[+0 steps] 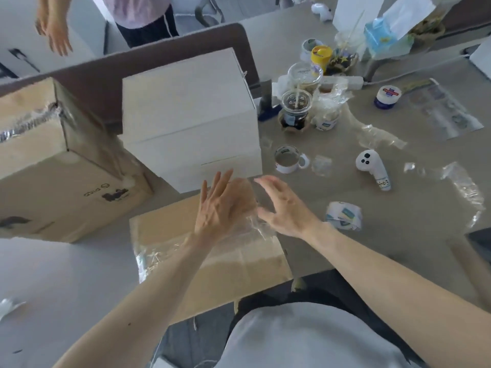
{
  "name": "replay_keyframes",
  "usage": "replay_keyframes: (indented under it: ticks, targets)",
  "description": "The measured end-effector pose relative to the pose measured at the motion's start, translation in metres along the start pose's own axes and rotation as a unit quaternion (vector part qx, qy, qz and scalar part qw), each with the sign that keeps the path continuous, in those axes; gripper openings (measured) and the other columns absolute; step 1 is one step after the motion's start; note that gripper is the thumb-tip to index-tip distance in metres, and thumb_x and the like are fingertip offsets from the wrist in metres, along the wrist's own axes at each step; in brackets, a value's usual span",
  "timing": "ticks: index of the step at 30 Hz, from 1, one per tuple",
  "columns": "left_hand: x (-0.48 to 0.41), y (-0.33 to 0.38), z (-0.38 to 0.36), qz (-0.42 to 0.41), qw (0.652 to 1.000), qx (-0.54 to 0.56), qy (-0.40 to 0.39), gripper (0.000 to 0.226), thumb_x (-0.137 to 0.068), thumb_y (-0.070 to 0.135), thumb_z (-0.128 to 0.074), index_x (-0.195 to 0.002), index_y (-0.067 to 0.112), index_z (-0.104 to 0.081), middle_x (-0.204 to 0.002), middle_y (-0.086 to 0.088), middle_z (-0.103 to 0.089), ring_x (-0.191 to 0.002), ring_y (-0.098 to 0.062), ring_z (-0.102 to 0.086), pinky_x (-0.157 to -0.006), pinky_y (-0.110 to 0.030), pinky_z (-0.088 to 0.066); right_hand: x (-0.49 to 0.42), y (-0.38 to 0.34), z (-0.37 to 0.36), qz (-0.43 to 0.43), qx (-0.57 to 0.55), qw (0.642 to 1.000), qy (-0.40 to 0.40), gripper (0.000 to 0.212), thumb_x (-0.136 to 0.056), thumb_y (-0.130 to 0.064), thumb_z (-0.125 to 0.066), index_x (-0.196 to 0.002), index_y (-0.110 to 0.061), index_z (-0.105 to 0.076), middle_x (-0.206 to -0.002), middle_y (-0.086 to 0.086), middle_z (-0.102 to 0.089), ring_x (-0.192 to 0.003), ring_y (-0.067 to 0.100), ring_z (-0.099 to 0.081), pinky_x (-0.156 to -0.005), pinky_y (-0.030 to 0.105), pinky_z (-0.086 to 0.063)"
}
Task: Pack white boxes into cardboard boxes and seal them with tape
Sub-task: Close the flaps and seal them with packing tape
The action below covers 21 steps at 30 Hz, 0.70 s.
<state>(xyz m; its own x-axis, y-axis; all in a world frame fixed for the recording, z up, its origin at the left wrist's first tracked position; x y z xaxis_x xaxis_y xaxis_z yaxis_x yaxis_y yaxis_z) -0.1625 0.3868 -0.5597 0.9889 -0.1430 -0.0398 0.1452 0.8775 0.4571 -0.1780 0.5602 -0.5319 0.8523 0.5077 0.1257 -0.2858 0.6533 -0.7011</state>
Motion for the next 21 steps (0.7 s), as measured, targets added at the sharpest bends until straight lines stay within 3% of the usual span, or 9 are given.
replay_keyframes:
  ticks: [2, 4, 8, 12, 14, 16, 18, 20, 21]
  targets:
    - [0.026, -0.021, 0.005, 0.019, 0.999, -0.028, -0.010, 0.069, -0.094, 0.054, -0.030, -0.154, 0.021, -0.034, -0.165, 0.002, -0.014, -0.153, -0.023, -0.002, -0.123, -0.053, 0.002, -0.010, -0.026, -0.035, 0.048, 0.047, 0.998, -0.003, 0.069, -0.092, -0.031, -0.059, -0.151, -0.017, -0.027, -0.159, 0.007, -0.024, -0.149, 0.023, -0.013, -0.120, 0.037, -0.016]
    - [0.051, -0.039, 0.010, 0.054, 0.997, -0.048, -0.012, 0.064, -0.099, 0.054, -0.030, -0.157, 0.027, -0.025, -0.166, 0.007, -0.006, -0.153, -0.022, 0.002, -0.122, -0.053, 0.005, -0.013, -0.034, -0.064, 0.045, 0.094, 0.994, -0.019, 0.073, -0.093, -0.036, -0.057, -0.154, -0.019, -0.020, -0.163, 0.008, -0.013, -0.151, 0.024, -0.003, -0.122, 0.043, -0.010]
    - [0.090, -0.071, 0.023, 0.122, 0.988, -0.097, -0.018, 0.057, -0.103, 0.055, -0.029, -0.155, 0.032, -0.026, -0.166, 0.010, -0.011, -0.154, -0.023, -0.004, -0.121, -0.059, 0.001, -0.012, -0.030, -0.082, 0.033, 0.155, 0.987, 0.003, 0.074, -0.095, -0.044, -0.053, -0.155, -0.020, -0.018, -0.164, 0.011, -0.005, -0.151, 0.028, 0.001, -0.121, 0.051, -0.011]
    - [0.120, -0.101, 0.042, 0.181, 0.976, -0.116, 0.003, 0.068, -0.097, 0.068, -0.020, -0.156, 0.033, -0.024, -0.166, 0.009, -0.011, -0.153, -0.026, -0.006, -0.116, -0.067, 0.000, -0.011, -0.020, -0.075, 0.011, 0.112, 0.994, 0.009, 0.083, -0.091, -0.055, -0.049, -0.156, -0.020, -0.012, -0.163, 0.011, 0.003, -0.151, 0.027, 0.001, -0.120, 0.048, -0.020]
    - [0.128, -0.113, 0.048, 0.226, 0.969, -0.100, 0.005, 0.070, -0.095, 0.071, -0.025, -0.156, 0.036, -0.018, -0.166, 0.011, -0.004, -0.153, -0.028, 0.003, -0.112, -0.072, 0.000, -0.009, -0.016, -0.068, -0.050, 0.042, 0.998, -0.010, 0.092, -0.089, -0.060, -0.051, -0.156, -0.024, 0.000, -0.163, 0.008, 0.013, -0.150, 0.028, -0.006, -0.116, 0.046, -0.030]
    - [0.136, -0.122, 0.049, 0.261, 0.965, -0.034, 0.010, 0.073, -0.094, 0.071, -0.036, -0.155, 0.036, -0.018, -0.166, 0.012, -0.001, -0.152, -0.035, -0.001, -0.114, -0.072, -0.010, -0.009, -0.013, -0.067, -0.087, -0.005, 0.996, -0.030, 0.099, -0.087, -0.056, -0.060, -0.155, -0.029, 0.006, -0.162, 0.007, 0.015, -0.147, 0.029, -0.020, -0.107, 0.045, -0.037]
    - [0.139, -0.127, 0.052, 0.274, 0.959, 0.053, 0.041, 0.077, -0.090, 0.070, -0.048, -0.153, 0.034, -0.024, -0.165, 0.011, -0.005, -0.142, -0.040, -0.028, -0.111, -0.061, -0.034, -0.012, -0.010, -0.065, -0.094, -0.052, 0.994, -0.019, 0.106, -0.082, -0.053, -0.069, -0.155, -0.033, 0.005, -0.163, 0.005, 0.011, -0.148, 0.027, -0.015, -0.110, 0.047, -0.032]
    - [0.140, -0.126, 0.058, 0.289, 0.948, 0.107, 0.077, 0.078, -0.086, 0.063, -0.062, -0.151, 0.036, -0.028, -0.165, 0.014, -0.006, -0.138, -0.022, -0.041, -0.098, -0.044, -0.047, -0.014, -0.001, -0.063, -0.114, -0.133, 0.985, -0.005, 0.111, -0.078, -0.048, -0.075, -0.154, -0.035, 0.004, -0.164, -0.001, 0.005, -0.150, 0.019, -0.005, -0.117, 0.045, -0.020]
    - [0.139, -0.123, 0.062, 0.287, 0.946, 0.120, 0.089, 0.078, -0.085, 0.056, -0.068, -0.151, 0.036, -0.030, -0.165, 0.015, -0.008, -0.139, -0.004, -0.034, -0.097, -0.039, -0.046, -0.015, 0.003, -0.064, -0.127, -0.184, 0.975, -0.007, 0.113, -0.077, -0.044, -0.078, -0.154, -0.036, 0.005, -0.164, -0.006, 0.003, -0.149, 0.015, -0.005, -0.117, 0.042, -0.016]
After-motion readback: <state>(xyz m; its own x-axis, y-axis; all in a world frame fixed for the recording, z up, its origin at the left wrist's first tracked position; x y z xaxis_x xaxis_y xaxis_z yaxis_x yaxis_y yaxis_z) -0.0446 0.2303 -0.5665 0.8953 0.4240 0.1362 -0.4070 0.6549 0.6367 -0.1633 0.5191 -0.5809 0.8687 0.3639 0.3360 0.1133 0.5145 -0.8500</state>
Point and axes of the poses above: each hand's wrist, its own x-axis away from the middle knuckle, its own z-axis out of the back of the hand, y = z × x, the point moved 5 cm from there along -x, towards the middle knuckle
